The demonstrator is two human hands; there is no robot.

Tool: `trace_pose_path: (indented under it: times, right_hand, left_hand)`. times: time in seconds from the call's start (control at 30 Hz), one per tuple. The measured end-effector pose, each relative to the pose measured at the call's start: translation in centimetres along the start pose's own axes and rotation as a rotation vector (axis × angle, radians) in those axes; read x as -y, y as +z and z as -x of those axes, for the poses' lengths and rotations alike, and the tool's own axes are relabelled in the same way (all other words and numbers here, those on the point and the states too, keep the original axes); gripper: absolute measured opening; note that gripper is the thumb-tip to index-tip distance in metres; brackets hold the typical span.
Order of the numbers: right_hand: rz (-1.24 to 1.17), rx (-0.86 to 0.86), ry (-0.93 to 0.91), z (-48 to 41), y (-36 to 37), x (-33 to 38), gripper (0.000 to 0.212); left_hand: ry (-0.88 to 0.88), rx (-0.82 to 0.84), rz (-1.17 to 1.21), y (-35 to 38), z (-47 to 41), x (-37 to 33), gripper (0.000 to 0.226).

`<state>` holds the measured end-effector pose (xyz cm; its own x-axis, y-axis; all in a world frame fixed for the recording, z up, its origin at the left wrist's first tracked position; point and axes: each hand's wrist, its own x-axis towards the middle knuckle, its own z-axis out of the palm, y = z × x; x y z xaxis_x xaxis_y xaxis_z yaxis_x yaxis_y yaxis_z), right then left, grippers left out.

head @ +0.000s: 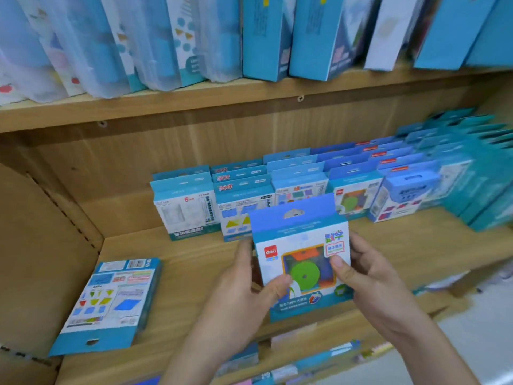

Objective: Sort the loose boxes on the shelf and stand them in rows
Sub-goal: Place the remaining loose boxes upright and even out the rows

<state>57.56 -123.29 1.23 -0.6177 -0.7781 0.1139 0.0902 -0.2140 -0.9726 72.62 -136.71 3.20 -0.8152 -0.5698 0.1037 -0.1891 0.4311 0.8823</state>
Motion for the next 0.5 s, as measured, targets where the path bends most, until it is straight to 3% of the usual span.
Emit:
trace_pose_path:
  times: [0.1,0.23,0.5]
  right_hand:
    - [0.002,-0.017,0.019,0.5,-4.0,0.7,0.060]
    - [0.089,-0.056,0.030,0.4,-9.7,1.8,0.040]
    - [0.426,-0.157,-0.031,-0.4,-20.0,1.6,0.048]
  left_hand:
    - [-0.069,0.100,-0.056,3.7,-1.3,-1.0,0.047]
    - [-0.212,0.105,0.239,9.9,-3.2,-2.2,0.044]
    - [-0.156,-0.270,0.047,16.9,-9.5,-2.3,0.040]
